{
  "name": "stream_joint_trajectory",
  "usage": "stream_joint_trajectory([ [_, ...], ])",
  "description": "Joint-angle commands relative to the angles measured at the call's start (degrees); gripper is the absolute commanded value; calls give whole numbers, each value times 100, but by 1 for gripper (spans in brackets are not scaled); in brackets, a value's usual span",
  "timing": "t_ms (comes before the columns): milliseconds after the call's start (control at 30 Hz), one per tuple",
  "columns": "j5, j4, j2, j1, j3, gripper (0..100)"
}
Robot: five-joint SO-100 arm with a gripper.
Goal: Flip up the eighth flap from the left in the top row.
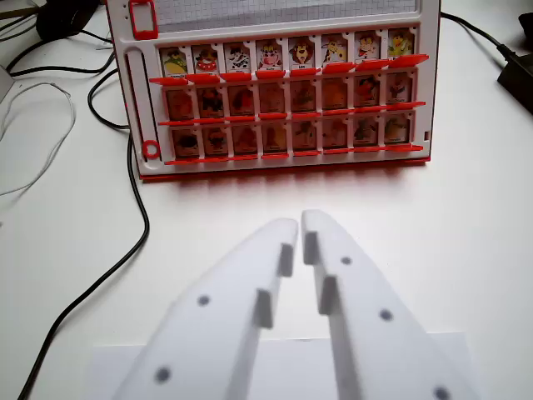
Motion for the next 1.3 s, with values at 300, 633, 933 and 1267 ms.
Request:
stream_joint_trajectory([
  [300, -413, -35, -44, -97, -316, 0],
  [633, -404, 44, -9, -62, -290, 0],
  [933, -387, 26, -18, -44, -264, 0],
  [1267, -378, -88, -44, -9, -176, 0],
])
